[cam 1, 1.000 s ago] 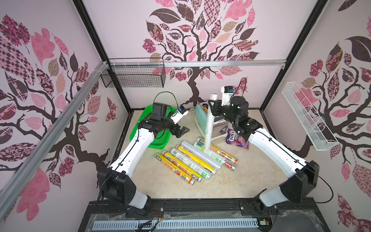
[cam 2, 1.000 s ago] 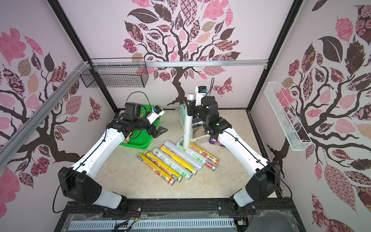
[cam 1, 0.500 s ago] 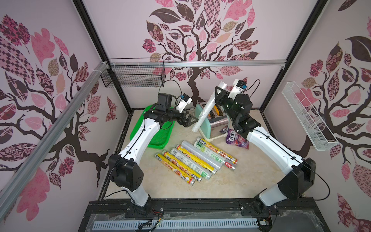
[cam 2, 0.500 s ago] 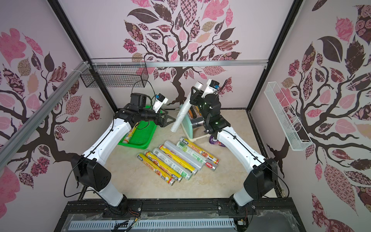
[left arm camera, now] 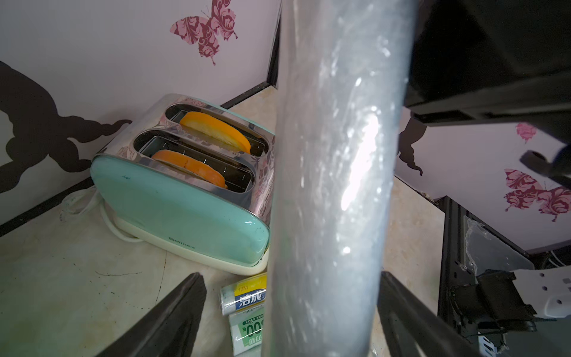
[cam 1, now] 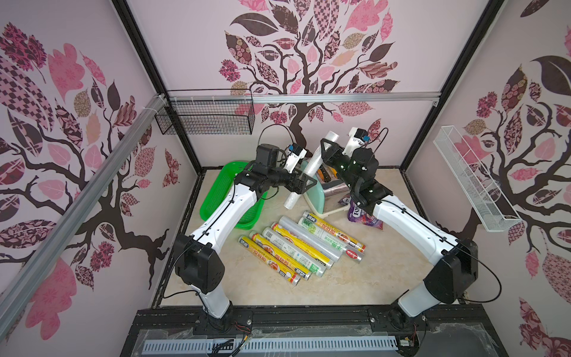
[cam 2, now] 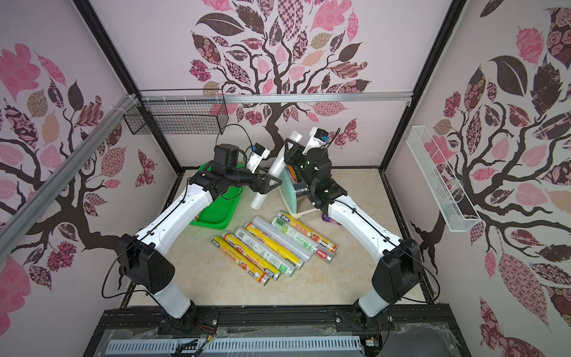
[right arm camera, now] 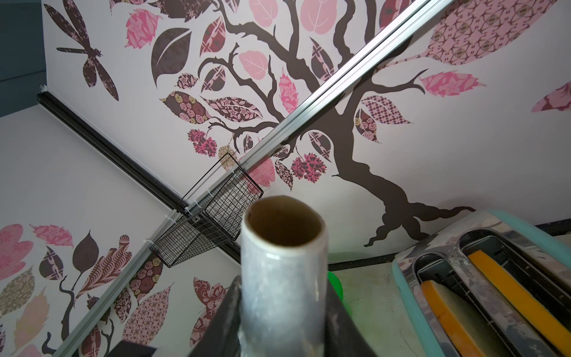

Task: Put the plastic wrap into the basket
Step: Adjust the plastic wrap at the center of the board.

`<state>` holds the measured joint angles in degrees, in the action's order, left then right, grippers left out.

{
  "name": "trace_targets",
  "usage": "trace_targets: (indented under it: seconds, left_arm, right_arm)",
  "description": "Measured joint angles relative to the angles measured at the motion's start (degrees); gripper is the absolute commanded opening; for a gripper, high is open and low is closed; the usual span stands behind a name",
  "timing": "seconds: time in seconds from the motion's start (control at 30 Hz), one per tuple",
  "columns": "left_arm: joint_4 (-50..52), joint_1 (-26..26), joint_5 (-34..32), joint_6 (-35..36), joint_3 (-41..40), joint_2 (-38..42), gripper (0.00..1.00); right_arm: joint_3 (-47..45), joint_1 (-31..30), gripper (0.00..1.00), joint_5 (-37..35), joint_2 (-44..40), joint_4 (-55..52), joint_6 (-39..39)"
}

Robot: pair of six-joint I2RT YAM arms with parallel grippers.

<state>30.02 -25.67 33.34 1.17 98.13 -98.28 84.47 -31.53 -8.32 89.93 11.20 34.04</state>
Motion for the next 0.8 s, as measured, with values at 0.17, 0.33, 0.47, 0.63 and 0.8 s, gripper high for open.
trace_targets:
  seconds: [0.17, 0.33, 0.47, 0.63, 0.8]
  left_arm:
    - [0.0, -1.4, -2.5, -0.6, 0.3, -0.6, 0.81]
    - [0.4, -2.1, -2.5, -0.8, 1.0, -1.6, 0.62]
    - [0.5, -2.5, -2.1, -0.7, 1.0, -1.7, 0.54]
    - [0.3, -2.8, -1.5, -1.2, 1.1, -1.7, 0.42]
    - [0.3, -2.9, -1.6, -1.2, 1.1, -1.7, 0.38]
  right_arm:
    - [-1.0, -0.6, 0.28, 0.9, -0.4, -1.6, -0.7]
    - [-4.7, -1.2, 0.28, 0.8, -2.0, -2.1, -0.4]
    - [-4.8, -1.3, 0.29, 0.8, -2.0, -3.0, -0.6]
    - [-4.8, -1.3, 0.34, 0.8, -1.9, -3.0, -0.6]
    - [-4.8, -1.2, 0.46, 1.5, -1.9, -2.9, -0.9]
